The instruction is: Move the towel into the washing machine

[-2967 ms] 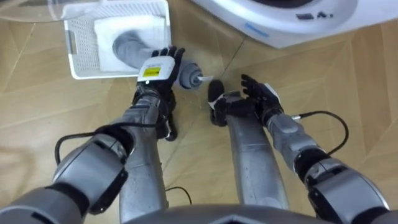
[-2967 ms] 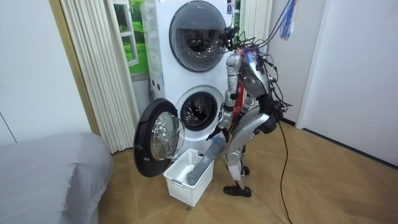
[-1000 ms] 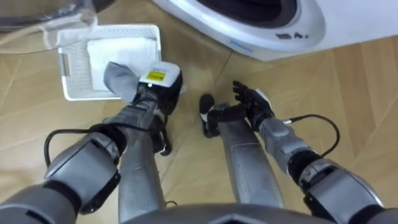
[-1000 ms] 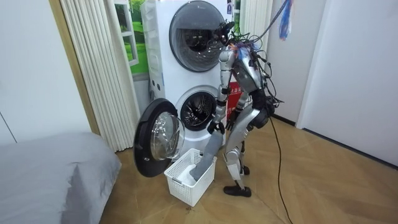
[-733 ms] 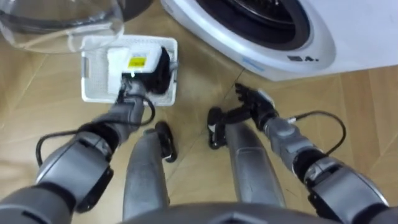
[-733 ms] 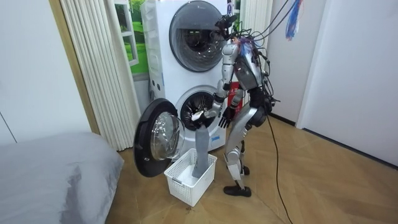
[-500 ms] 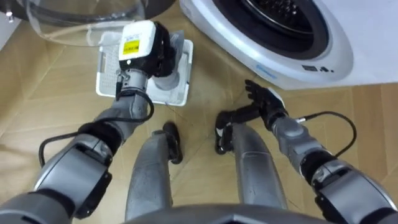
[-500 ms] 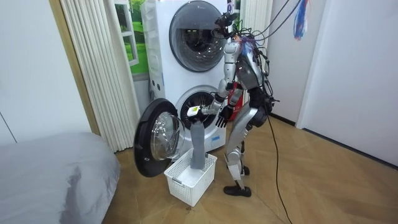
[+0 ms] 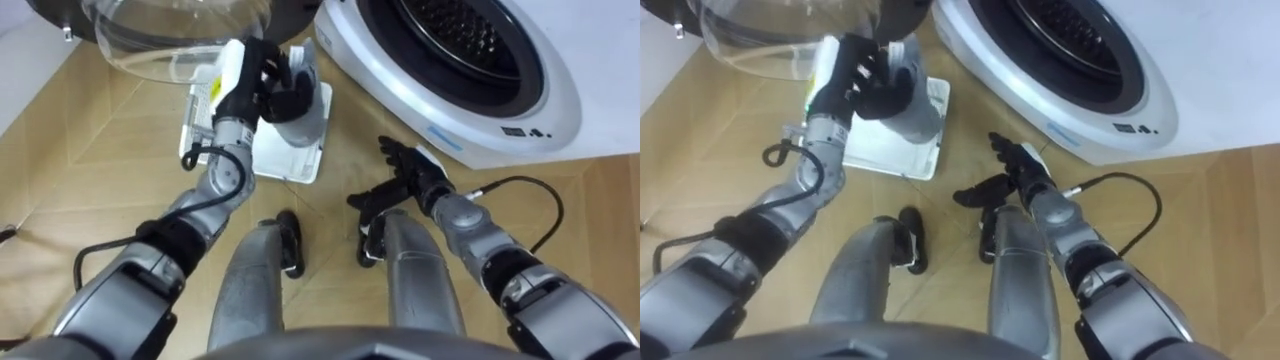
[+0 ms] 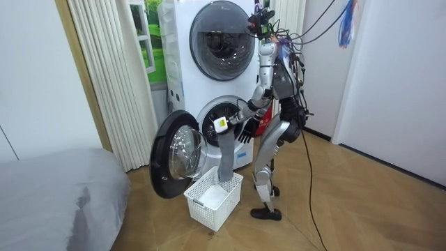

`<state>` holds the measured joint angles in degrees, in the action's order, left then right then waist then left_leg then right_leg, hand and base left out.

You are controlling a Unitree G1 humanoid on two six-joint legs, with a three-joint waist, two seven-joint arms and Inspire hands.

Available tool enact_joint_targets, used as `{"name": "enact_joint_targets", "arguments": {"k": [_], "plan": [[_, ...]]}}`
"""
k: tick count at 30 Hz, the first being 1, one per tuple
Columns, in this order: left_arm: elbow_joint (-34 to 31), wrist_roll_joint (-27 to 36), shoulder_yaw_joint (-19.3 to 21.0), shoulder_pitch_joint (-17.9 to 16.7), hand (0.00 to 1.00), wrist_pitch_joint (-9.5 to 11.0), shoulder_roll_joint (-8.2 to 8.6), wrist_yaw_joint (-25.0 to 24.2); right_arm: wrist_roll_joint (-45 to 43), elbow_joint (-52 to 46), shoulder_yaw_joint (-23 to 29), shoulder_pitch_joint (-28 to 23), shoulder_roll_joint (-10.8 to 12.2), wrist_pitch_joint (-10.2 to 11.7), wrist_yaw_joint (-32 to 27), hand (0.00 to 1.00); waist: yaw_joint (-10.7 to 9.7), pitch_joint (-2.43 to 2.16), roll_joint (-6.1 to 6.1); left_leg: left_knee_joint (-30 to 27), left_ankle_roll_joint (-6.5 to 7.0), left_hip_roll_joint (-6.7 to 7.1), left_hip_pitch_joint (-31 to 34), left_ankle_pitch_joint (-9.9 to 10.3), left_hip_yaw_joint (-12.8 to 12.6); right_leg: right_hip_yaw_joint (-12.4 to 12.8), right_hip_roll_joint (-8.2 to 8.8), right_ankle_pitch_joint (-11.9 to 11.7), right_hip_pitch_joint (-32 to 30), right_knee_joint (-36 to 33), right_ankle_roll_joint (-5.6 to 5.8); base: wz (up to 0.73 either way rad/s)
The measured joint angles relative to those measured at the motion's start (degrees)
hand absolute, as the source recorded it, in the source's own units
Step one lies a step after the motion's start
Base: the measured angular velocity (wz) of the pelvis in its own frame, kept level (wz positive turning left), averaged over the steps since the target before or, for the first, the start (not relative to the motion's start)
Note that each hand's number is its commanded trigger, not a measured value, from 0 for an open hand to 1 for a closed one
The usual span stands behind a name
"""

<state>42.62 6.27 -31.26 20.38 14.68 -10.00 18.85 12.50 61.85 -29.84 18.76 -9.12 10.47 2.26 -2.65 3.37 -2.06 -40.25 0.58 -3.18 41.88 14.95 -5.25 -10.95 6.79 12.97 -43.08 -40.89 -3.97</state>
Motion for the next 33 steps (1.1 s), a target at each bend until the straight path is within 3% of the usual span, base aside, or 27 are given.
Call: {"name": "enact_joint_targets", "arguments": {"k": [5, 9, 13, 16, 24, 29, 33], "plan": [[0.00, 11.76, -2.58, -1.52, 1.00, -0.06, -0.75, -14.58, 0.05, -0.01, 0.31, -0.09, 0.23, 0.00, 0.46, 0.00, -0.18, -0.16, 0.18, -0.04, 0.13, 0.01, -0.08, -0.10, 0.01, 0.12, 0.14, -0.15, 0.21, 0.02, 0.22, 0.01], [-0.01, 13.44, -2.77, -1.87, 1.00, -0.96, -1.19, -21.49, 0.23, -0.02, 0.77, -0.21, 0.15, -0.09, 1.60, 0.00, -0.16, -0.25, 0.16, -0.06, 0.14, -0.02, -0.11, -0.09, -0.16, 0.19, 0.08, -0.19, 0.17, 0.03, 0.28, 0.00], [-0.12, 13.49, -2.87, -2.51, 1.00, -1.56, -1.74, -28.20, 0.44, -0.02, 1.04, -0.20, 0.06, -0.09, 2.48, 0.00, -0.01, -1.04, -0.04, -0.01, 0.14, -0.05, -0.47, -0.10, -0.24, 0.19, -0.12, -0.30, 0.43, 0.22, 0.14, -0.03], [-0.86, 13.47, -4.95, -2.79, 1.00, -2.76, -2.40, -31.99, 0.51, -0.03, 0.71, -0.46, -0.76, -0.10, 2.76, 0.00, 0.09, -1.19, -0.27, 0.38, 0.11, -0.07, -1.40, -0.11, -0.27, 0.11, -0.13, -0.34, 1.42, 0.65, 0.14, 0.00], [-3.97, 13.48, -5.07, -3.30, 1.00, -5.05, -3.89, -38.33, 0.46, -0.05, 0.72, -3.07, -2.37, -0.11, 3.78, 0.00, 1.37, -1.43, -0.77, 2.35, 0.03, -0.31, -2.93, -0.56, -0.73, 0.61, -0.95, -1.51, 2.86, 3.32, 0.38, -0.06], [-8.16, 18.82, -5.69, -3.66, 1.00, -6.11, -4.11, -40.60, 0.38, -2.31, 0.75, -3.00, -2.33, -0.03, 4.28, 0.00, 1.47, -1.42, -1.40, 1.76, 0.12, -0.72, -1.56, -0.51, -0.70, 0.20, -0.90, -1.53, 1.93, 3.16, 0.37, 0.03], [-11.20, 29.05, -5.22, -3.49, 1.00, -6.84, -3.93, -43.12, 0.50, -2.86, 0.84, -3.17, -2.32, -0.01, 4.73, 0.00, 1.41, -1.43, -2.23, 1.59, 0.16, -0.98, -1.40, -0.49, -0.56, 0.06, -0.89, -1.49, 1.96, 3.17, 0.41, 0.01]]}}
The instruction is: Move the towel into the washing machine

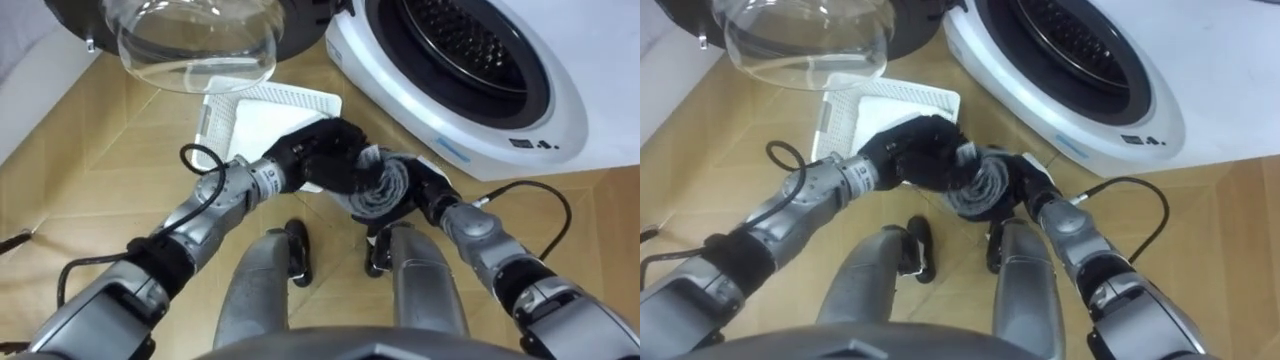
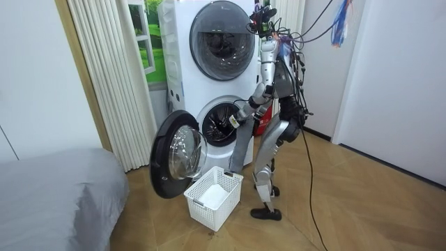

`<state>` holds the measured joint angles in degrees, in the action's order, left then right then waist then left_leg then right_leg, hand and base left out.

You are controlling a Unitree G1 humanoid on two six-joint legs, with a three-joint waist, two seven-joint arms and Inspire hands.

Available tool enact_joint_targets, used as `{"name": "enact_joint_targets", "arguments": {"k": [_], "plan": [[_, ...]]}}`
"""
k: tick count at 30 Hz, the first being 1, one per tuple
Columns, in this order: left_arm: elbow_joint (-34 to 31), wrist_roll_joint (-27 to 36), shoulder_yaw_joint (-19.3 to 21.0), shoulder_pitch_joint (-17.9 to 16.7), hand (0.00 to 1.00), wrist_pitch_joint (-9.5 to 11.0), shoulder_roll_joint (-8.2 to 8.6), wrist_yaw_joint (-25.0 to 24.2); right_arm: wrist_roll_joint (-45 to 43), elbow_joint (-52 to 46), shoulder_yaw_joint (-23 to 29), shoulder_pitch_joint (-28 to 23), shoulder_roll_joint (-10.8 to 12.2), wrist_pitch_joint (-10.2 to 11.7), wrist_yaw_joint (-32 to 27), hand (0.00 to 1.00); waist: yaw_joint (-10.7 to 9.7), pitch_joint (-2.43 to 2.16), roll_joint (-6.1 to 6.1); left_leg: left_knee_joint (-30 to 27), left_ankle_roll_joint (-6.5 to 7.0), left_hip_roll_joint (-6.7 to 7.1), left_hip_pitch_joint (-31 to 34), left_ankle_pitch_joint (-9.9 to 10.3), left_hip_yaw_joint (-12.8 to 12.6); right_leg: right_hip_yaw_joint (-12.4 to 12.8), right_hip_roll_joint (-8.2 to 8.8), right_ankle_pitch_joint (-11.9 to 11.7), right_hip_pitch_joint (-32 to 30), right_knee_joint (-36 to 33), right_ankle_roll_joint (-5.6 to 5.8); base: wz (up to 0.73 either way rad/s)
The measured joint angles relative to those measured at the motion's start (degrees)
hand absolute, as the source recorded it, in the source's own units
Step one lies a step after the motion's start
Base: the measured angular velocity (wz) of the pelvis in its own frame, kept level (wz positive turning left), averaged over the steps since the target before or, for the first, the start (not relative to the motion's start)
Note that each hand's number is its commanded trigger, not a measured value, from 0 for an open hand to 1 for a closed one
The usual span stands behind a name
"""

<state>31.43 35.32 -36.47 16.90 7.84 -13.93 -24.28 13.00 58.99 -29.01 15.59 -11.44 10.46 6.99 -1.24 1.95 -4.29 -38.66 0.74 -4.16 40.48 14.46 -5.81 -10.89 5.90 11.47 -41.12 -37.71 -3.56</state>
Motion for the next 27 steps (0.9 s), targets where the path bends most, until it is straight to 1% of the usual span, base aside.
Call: {"name": "enact_joint_targets", "arguments": {"k": [2, 3, 4, 5, 6, 7, 8, 10, 11, 12, 13, 14, 16, 18, 20, 21, 23, 25, 27], "plan": [[-0.87, 4.62, 0.04, 1.08, 1.00, -0.89, 0.29, -1.31, -0.01, 0.55, 1.21, 0.09, 0.38, 0.36, -0.09, 0.00, -0.05, 0.04, -0.20, -0.15, 0.00, -0.12, -0.03, 0.00, 0.03, 0.04, -0.16, -0.02, 0.11, -0.01, -0.02, 0.00], [-0.89, 5.57, 0.08, 1.38, 1.00, -0.99, 0.39, -1.49, 0.00, 0.86, 1.33, 0.17, 0.37, 0.61, -0.15, 0.00, -0.09, 0.04, -0.20, -0.18, -0.01, -0.14, -0.06, 0.00, 0.02, 0.05, -0.23, -0.03, 0.18, 0.00, -0.04, 0.00], [-0.90, 7.25, 0.17, 1.83, 1.00, -1.05, 0.80, -1.68, -0.09, 0.90, 1.39, 0.07, 0.62, 0.72, -0.23, 0.00, -0.21, 0.04, -0.20, -0.14, -0.01, -0.14, -0.15, 0.00, 0.02, 0.04, -0.29, -0.05, 0.34, 0.02, -0.06, 0.00], [-0.90, 9.47, 0.18, 2.07, 1.00, -1.05, 1.58, -1.69, -0.07, 0.91, 1.32, -0.03, 0.44, 0.70, -0.55, 0.00, -0.33, 0.04, -0.20, 0.06, -0.04, -0.15, -0.28, -0.05, 0.02, 0.04, -0.36, -0.06, 0.52, 0.17, -0.04, 0.00], [-0.90, 10.37, 0.18, 2.15, 1.00, -1.05, 2.16, -1.71, -0.06, 0.92, 1.26, -0.07, 0.43, 0.68, -0.75, 0.00, -0.28, 0.04, -0.20, 0.09, -0.05, -0.15, -0.32, -0.06, 0.02, 0.07, -0.51, -0.10, 0.65, 0.35, -0.01, 0.00], [-0.96, 11.50, 0.16, 2.29, 1.00, -1.05, 3.10, -1.80, -0.10, 0.86, 1.15, -0.03, 0.52, 0.67, -1.02, 0.00, -0.24, 0.04, -0.20, 0.18, -0.15, -0.34, -0.32, -0.12, 0.11, 0.14, -0.99, -0.29, 0.87, 0.96, -0.01, -0.03], [-1.18, 11.84, 0.18, 2.38, 1.00, -1.07, 3.99, -1.84, -0.19, 0.84, 1.35, 0.07, 0.63, 0.71, -1.15, 0.00, -0.30, 0.04, -0.17, 0.54, -0.30, -0.34, -0.31, -0.34, 0.25, 0.07, -1.07, -0.50, 0.93, 1.38, -0.01, 0.00], [-2.76, 12.28, 0.05, 2.39, 1.00, -1.44, 4.52, -2.22, -0.34, 0.98, 1.69, 0.18, 0.58, 0.65, -1.16, 0.00, -0.27, 0.04, -0.19, 1.07, -0.35, -0.35, -0.27, -0.61, 0.28, -0.12, -1.10, -0.77, 0.92, 2.04, -0.08, 0.00], [-3.17, 13.39, -0.11, 2.48, 1.00, -1.51, 4.52, -2.47, -0.35, 1.02, 1.68, 0.25, 0.65, 0.58, -1.16, 0.00, -0.32, 0.04, -0.19, 1.17, -0.39, -0.35, -0.26, -0.65, 0.36, -0.25, -1.10, -0.85, 0.93, 2.18, -0.14, 0.00], [-3.41, 16.28, -0.60, 2.93, 1.00, -1.53, 4.72, -2.85, -0.35, 1.07, 1.64, 0.25, 0.78, 0.44, -1.16, 0.44, -0.33, 0.05, -0.17, 1.16, -0.40, -0.41, -0.25, -0.65, 0.43, -0.37, -1.14, -0.95, 0.97, 2.20, -0.25, 0.00], [-3.41, 19.13, -0.83, 3.44, 1.00, -1.53, 5.17, -2.96, -0.34, 1.06, 1.64, 0.44, 0.90, 0.23, -1.18, 0.73, -0.32, 0.05, -0.16, 1.15, -0.40, -0.45, -0.18, -0.65, 0.43, -0.40, -1.19, -0.96, 0.96, 2.30, -0.27, 0.00], [-3.41, 20.49, -0.87, 3.60, 1.00, -1.53, 5.43, -2.96, -0.31, 1.06, 1.66, 0.63, 0.99, 0.05, -1.18, 1.00, -0.38, 0.06, -0.16, 1.18, -0.40, -0.45, -0.14, -0.65, 0.43, -0.41, -1.21, -0.96, 0.94, 2.37, -0.27, 0.00], [-3.40, 26.38, -1.17, 3.58, 1.00, -1.57, 6.45, -2.96, -0.22, 0.93, 1.71, 1.33, 1.38, -0.07, -1.18, 1.00, -0.87, 0.08, -0.11, 1.52, -0.40, -0.33, -0.20, -0.65, 0.43, -0.40, -1.18, -0.98, 0.93, 2.66, -0.24, 0.00], [-3.40, 29.29, -1.59, 3.58, 1.00, -1.58, 7.02, -2.96, -0.18, 0.93, 2.36, 1.90, 1.97, -0.35, -1.19, 1.00, -1.13, 0.15, 0.12, 2.11, -0.41, -0.16, -0.36, -0.70, 0.41, -0.39, -1.13, -1.16, 0.94, 3.09, -0.19, 0.00], [-3.30, 30.72, -1.87, 3.54, 1.00, -1.59, 7.96, -2.96, -0.24, 0.97, 3.41, 2.57, 2.92, -1.17, -1.25, 1.00, -1.49, 0.47, 0.84, 2.50, -0.38, -0.08, -0.64, -0.72, 0.12, -0.26, -1.02, -1.15, 0.93, 3.13, -0.18, -0.02], [-3.29, 31.06, -1.97, 3.49, 1.00, -1.64, 8.26, -2.96, -0.23, 1.03, 3.47, 2.71, 3.05, -1.45, -1.26, 1.00, -1.52, 0.48, 0.99, 2.57, -0.38, -0.09, -0.65, -0.72, 0.10, -0.26, -1.03, -1.15, 0.93, 3.21, -0.18, -0.04], [-3.14, 33.18, -2.03, 3.10, 1.00, -2.22, 9.45, -2.96, -0.21, 1.07, 4.59, 3.16, 3.62, -2.68, -1.37, 1.00, -1.83, 0.50, 1.42, 2.95, -0.38, -0.07, -0.65, -0.72, 0.05, -0.25, -1.11, -1.15, 0.94, 3.72, -0.17, 0.00], [-2.90, 35.22, -2.44, 2.92, 1.00, -2.79, 9.93, -2.96, -0.26, 1.09, 5.35, 3.37, 4.29, -3.42, -2.27, 1.00, -1.86, 0.50, 1.87, 3.11, -0.38, -0.22, -0.69, -0.72, -0.34, -0.06, -1.22, -1.15, 0.86, 3.88, -0.16, -0.06], [-2.41, 36.97, -2.59, 2.56, 1.00, -2.86, 10.41, -2.96, -0.38, 1.09, 5.55, 3.52, 4.75, -4.23, -3.27, 1.00, -1.74, 0.47, 2.31, 3.26, -0.39, -0.24, -1.02, -0.72, -0.69, 0.27, -1.35, -1.13, 0.89, 4.10, -0.14, -0.08]]}}
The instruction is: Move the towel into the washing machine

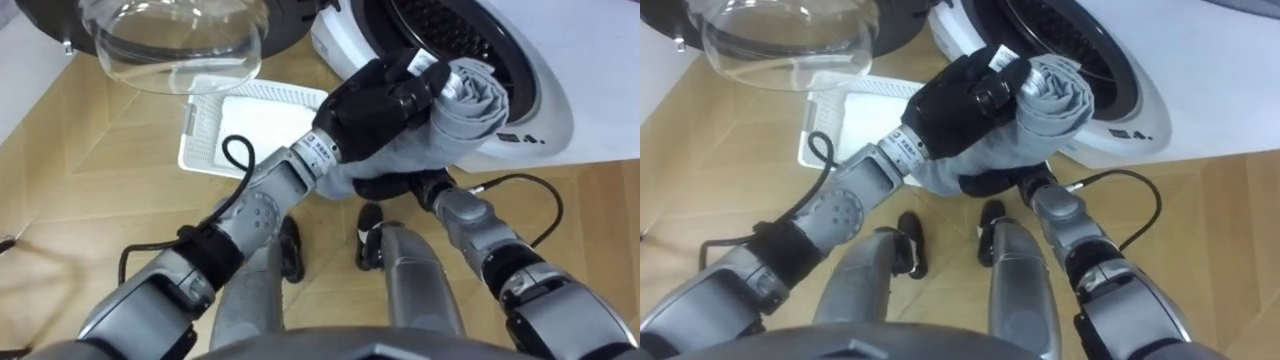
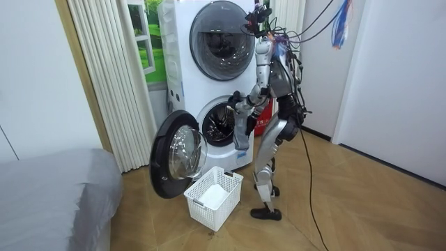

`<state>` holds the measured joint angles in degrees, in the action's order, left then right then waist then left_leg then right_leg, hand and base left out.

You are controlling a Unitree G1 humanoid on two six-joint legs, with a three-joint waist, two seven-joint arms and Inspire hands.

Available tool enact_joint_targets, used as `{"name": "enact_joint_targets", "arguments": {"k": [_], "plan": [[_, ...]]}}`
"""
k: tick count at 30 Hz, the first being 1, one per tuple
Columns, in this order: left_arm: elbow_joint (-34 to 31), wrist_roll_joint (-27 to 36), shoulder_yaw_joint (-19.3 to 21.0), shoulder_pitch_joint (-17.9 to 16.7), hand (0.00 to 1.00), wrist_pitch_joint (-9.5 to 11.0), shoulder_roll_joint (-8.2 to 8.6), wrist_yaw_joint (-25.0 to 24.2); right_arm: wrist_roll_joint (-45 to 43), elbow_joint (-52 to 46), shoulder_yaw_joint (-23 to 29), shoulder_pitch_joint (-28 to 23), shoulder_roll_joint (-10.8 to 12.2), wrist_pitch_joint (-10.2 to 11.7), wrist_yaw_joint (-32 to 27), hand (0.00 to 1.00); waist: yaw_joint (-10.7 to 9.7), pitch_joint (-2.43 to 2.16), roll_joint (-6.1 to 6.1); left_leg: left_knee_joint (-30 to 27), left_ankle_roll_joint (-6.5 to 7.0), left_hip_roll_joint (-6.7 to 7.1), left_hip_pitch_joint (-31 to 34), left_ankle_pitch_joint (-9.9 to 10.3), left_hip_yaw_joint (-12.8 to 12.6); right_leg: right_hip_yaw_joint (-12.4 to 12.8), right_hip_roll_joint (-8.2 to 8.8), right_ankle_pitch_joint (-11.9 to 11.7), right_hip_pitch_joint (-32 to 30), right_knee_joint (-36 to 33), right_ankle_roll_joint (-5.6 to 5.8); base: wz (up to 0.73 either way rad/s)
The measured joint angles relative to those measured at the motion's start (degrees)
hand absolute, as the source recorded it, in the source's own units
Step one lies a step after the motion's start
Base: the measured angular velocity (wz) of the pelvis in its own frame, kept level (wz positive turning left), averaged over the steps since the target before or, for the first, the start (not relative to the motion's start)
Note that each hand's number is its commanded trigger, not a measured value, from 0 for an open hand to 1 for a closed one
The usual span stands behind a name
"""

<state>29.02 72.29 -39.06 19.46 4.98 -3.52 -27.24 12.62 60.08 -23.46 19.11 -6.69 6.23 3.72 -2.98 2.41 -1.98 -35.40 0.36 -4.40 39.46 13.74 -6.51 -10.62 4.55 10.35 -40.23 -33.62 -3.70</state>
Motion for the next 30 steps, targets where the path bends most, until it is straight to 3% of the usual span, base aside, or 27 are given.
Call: {"name": "enact_joint_targets", "arguments": {"k": [9, 12, 13, 14, 17, 23, 26, 28, 30], "plan": [[0.43, 7.08, 0.08, -6.26, 1.00, -0.83, -0.15, -1.47, -10.79, -0.08, 0.44, -0.44, 0.52, -3.98, -3.88, 1.00, 0.78, -0.02, 0.28, 1.07, -0.02, -0.01, -0.53, -0.01, -0.41, 0.72, -0.62, -0.13, 0.10, 1.18, 0.16, -0.04], [0.35, 7.57, 0.42, -9.20, 1.00, -1.42, -0.98, -4.60, -10.98, -0.09, 1.25, -1.34, 0.28, -4.56, -4.43, 1.00, 2.69, -0.09, 0.17, 1.79, -0.02, -0.12, -0.92, -0.01, -1.06, 1.05, -0.62, -0.36, 0.10, 1.74, 0.23, -0.10], [0.36, 7.61, 0.65, -10.38, 0.18, -1.98, -1.45, -6.07, -11.16, -0.22, 1.79, -1.76, 0.20, -4.61, -4.55, 1.00, 3.49, -0.11, 0.14, 1.90, -0.02, -0.18, -0.99, -0.01, -1.18, 1.15, -0.66, -0.38, 0.11, 1.87, 0.23, -0.03], [0.45, 7.61, 0.71, -11.43, 0.00, -2.31, -1.92, -7.35, -11.40, -0.32, 2.33, -2.22, 0.26, -4.61, -5.17, 1.00, 4.39, -0.15, 0.08, 2.02, -0.03, -0.19, -1.09, -0.01, -1.20, 1.08, -0.78, -0.38, 0.17, 1.96, 0.23, 0.00], [2.72, 7.64, 2.06, -12.68, 0.00, -3.24, -2.31, -9.86, -13.64, -0.30, 2.46, -2.35, 0.24, -4.62, -6.70, 1.00, 5.87, -0.19, -0.06, 2.11, -0.03, -0.09, -1.15, -0.01, -1.20, 1.09, -0.90, -0.37, 0.13, 1.83, 0.24, 0.00], [10.35, 6.71, 6.25, -12.88, 0.00, -4.40, -3.02, -9.86, -14.72, -0.88, 3.48, -2.64, -0.11, -4.41, -7.41, 1.00, 7.35, -0.50, -0.55, 2.72, -0.03, -0.01, -1.18, -0.01, -1.27, 1.10, -0.80, -0.38, 0.07, 1.86, 0.25, 0.00], [14.72, 2.13, 9.91, -13.62, 0.00, -4.79, -4.25, -7.11, -11.58, -1.23, 3.39, -3.67, -0.63, -4.30, -7.23, 1.00, 8.80, -0.85, -1.29, 2.96, -0.16, -0.04, -1.27, -0.10, -1.20, 0.90, -0.85, -0.38, 0.20, 1.87, 0.24, 0.01], [15.45, -0.60, 11.59, -13.92, 0.00, -4.83, -5.44, -4.15, -8.99, -1.23, 3.38, -4.02, -0.97, -4.31, -6.85, 1.00, 9.47, -0.83, -1.65, 2.88, -0.22, -0.07, -1.07, -0.16, -1.12, 0.89, -0.79, -0.39, 0.06, 1.87, 0.22, 0.02], [16.68, -4.73, 14.81, -14.07, 0.00, -4.78, -5.46, -1.27, -6.87, -1.22, 3.33, -4.58, -1.45, -4.50, -6.38, 1.00, 10.25, -0.82, -2.36, 2.89, -0.22, -0.05, -0.88, -0.16, -0.62, 0.39, -0.55, -0.39, 0.31, 2.05, 0.21, 0.11]]}}
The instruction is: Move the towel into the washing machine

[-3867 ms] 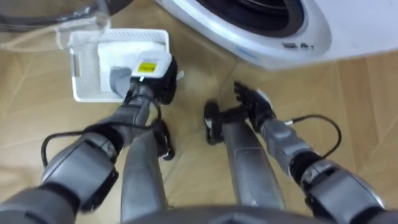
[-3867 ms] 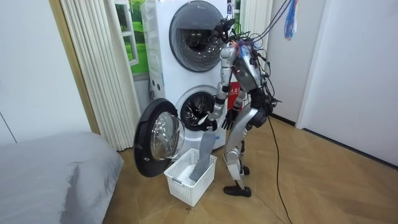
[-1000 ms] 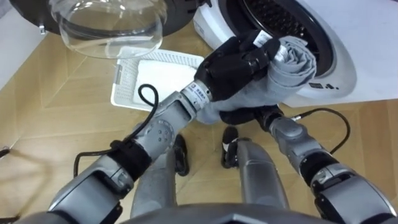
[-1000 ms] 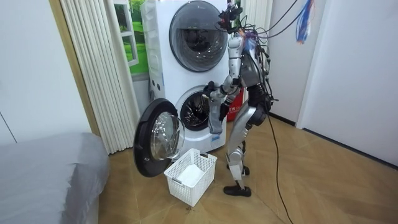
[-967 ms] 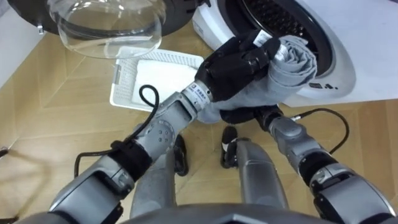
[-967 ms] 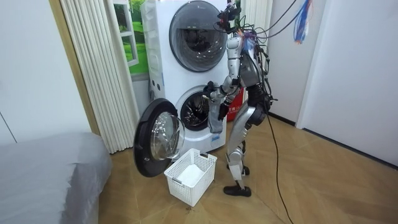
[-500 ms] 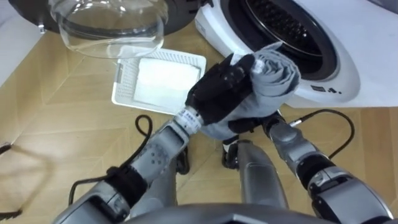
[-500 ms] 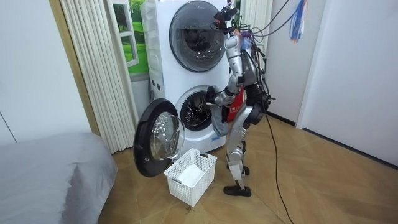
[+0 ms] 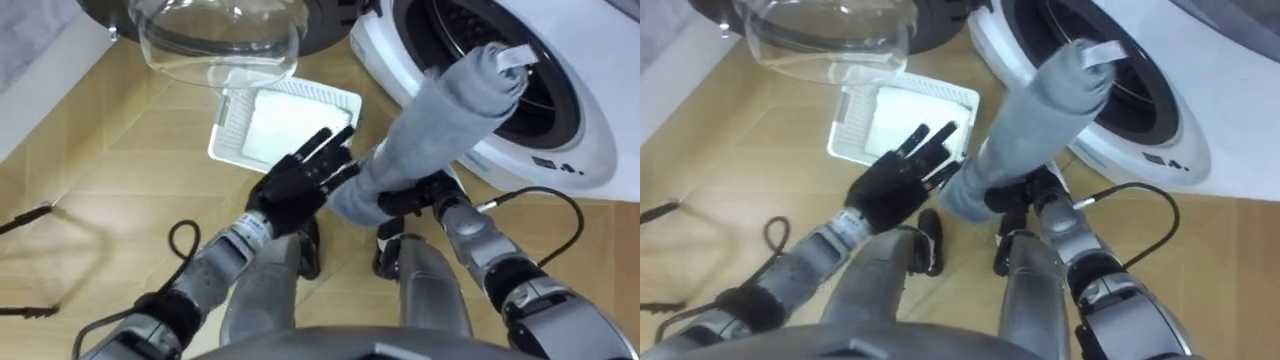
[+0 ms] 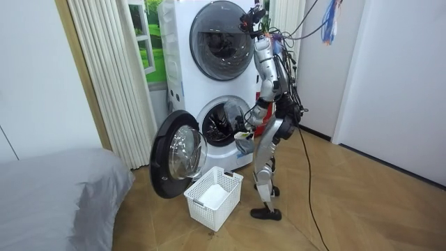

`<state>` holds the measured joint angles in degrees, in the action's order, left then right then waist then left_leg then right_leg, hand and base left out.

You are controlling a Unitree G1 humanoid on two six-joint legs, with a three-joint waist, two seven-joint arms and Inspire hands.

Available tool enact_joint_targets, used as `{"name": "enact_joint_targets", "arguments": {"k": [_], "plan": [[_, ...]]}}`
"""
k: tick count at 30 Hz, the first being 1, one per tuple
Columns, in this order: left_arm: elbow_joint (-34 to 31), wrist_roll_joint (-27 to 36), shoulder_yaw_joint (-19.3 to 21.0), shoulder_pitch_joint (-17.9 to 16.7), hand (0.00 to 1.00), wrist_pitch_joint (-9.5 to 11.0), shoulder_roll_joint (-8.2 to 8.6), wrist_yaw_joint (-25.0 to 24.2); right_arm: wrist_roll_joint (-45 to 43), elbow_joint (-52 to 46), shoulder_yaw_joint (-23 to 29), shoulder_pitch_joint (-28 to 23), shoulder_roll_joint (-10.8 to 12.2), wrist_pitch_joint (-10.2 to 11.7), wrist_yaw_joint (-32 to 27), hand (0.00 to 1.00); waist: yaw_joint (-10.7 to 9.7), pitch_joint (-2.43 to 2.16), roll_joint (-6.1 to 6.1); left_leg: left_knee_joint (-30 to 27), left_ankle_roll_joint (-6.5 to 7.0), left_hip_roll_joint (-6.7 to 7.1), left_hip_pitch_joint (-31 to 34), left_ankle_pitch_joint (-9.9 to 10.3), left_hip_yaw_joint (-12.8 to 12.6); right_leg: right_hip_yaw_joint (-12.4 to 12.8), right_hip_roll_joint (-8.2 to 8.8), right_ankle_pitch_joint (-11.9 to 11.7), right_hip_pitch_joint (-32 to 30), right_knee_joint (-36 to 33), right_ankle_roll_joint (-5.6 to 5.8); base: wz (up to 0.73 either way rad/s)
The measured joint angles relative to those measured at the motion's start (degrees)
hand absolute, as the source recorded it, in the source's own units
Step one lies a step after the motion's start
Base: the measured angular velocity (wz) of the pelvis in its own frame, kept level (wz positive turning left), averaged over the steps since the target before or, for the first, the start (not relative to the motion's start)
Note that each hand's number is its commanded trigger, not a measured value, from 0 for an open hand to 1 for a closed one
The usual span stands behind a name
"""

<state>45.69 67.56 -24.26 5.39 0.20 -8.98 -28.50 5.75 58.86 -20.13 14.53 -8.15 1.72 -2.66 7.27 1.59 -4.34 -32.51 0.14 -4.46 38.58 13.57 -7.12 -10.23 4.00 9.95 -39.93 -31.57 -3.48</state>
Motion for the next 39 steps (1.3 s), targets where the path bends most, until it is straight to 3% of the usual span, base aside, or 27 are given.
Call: {"name": "enact_joint_targets", "arguments": {"k": [2, 5, 12, 14, 17, 22, 28, 33, 36, 39], "plan": [[1.06, -5.32, 2.90, 0.38, 0.00, 0.03, -0.06, 5.28, 4.10, 0.99, -0.81, -0.12, -0.90, -0.11, 2.36, 1.00, 0.56, 0.04, -0.88, 0.34, -0.05, 0.19, 0.42, -0.31, 1.02, -1.02, 0.06, -0.17, 0.27, 0.92, -0.10, 0.19], [0.98, -9.08, 5.09, 0.30, 0.00, 0.07, -0.07, 10.84, 8.38, 2.72, -1.21, 0.07, -1.59, -1.42, 6.22, 1.00, 1.26, 0.04, -0.90, 1.13, -0.04, 0.38, 0.66, -0.94, 1.18, -1.42, 0.47, -0.16, 0.18, 0.82, -0.11, 0.14], [0.42, -14.46, 6.34, 1.64, 0.00, -0.15, 0.75, 17.29, 19.50, 6.42, -1.10, 1.71, -3.02, -4.45, 13.76, 1.00, 2.48, 0.25, -0.95, 1.25, 0.17, 1.55, 1.81, -2.15, 2.74, -3.36, 1.93, 0.13, -0.27, 0.30, -0.16, 0.18], [0.43, -16.28, 6.31, 2.62, 0.00, -0.13, 0.65, 18.61, 24.06, 9.50, -1.05, 3.96, -4.20, -4.95, 16.71, 1.00, 2.33, 0.79, -0.33, 2.00, 0.41, 2.38, 2.00, -3.02, 3.16, -3.85, 3.19, 0.66, -0.86, -0.38, 0.00, 0.28], [0.45, -18.69, 6.33, 3.38, 0.00, -0.12, 0.63, 19.62, 28.31, 12.87, -1.07, 6.66, -4.97, -6.00, 19.54, 1.00, 2.66, 1.35, 0.15, 1.94, 0.67, 3.12, 3.24, -3.33, 3.29, -4.62, 4.11, 1.07, -1.90, -1.57, 0.14, 0.21], [0.45, -20.53, 6.33, 3.60, 0.00, -0.20, 0.12, 20.10, 32.80, 14.31, -0.86, 8.16, -7.00, -8.09, 23.51, 1.00, 2.97, 1.45, 0.23, 1.62, 0.80, 3.92, 6.86, -4.13, 5.31, -7.07, 5.03, 1.05, -4.17, -2.29, 0.12, 0.27], [0.42, -24.37, 6.44, 3.48, 0.00, -0.58, -0.05, 20.10, 38.88, 17.48, 0.29, 10.15, -10.06, -9.49, 26.90, 1.00, 4.18, 1.70, 0.59, 0.53, 1.19, 5.24, 9.21, -4.62, 5.31, -7.18, 7.18, 2.36, -7.22, -5.87, 0.47, 0.16], [-2.90, -24.25, 6.10, 2.67, 0.00, -0.66, -1.48, 20.06, 47.27, 17.46, 0.26, 11.27, -11.46, -11.28, 29.43, 1.00, 4.24, 1.79, 0.73, -1.90, 1.28, 5.33, 11.02, -4.55, 5.49, -7.30, 7.43, 3.12, -8.33, -7.48, 0.36, 0.10], [-3.25, -23.81, 6.12, 2.58, 0.00, -0.68, -1.76, 19.73, 52.27, 17.39, 0.18, 11.44, -13.26, -11.98, 31.15, 1.00, 4.40, 1.96, 1.03, -2.53, 1.47, 6.27, 11.41, -4.38, 5.57, -7.35, 9.06, 4.36, -9.25, -10.47, 0.33, 0.18], [-6.17, -23.15, 6.03, 0.21, 0.00, -0.69, -4.02, 19.11, 57.45, 17.21, 1.52, 12.02, -14.91, -11.95, 31.38, 1.00, 4.32, 1.97, 1.26, -3.90, 1.50, 6.28, 12.34, -4.30, 5.49, -7.59, 9.80, 4.74, -10.19, -12.19, -0.11, 0.03]]}}
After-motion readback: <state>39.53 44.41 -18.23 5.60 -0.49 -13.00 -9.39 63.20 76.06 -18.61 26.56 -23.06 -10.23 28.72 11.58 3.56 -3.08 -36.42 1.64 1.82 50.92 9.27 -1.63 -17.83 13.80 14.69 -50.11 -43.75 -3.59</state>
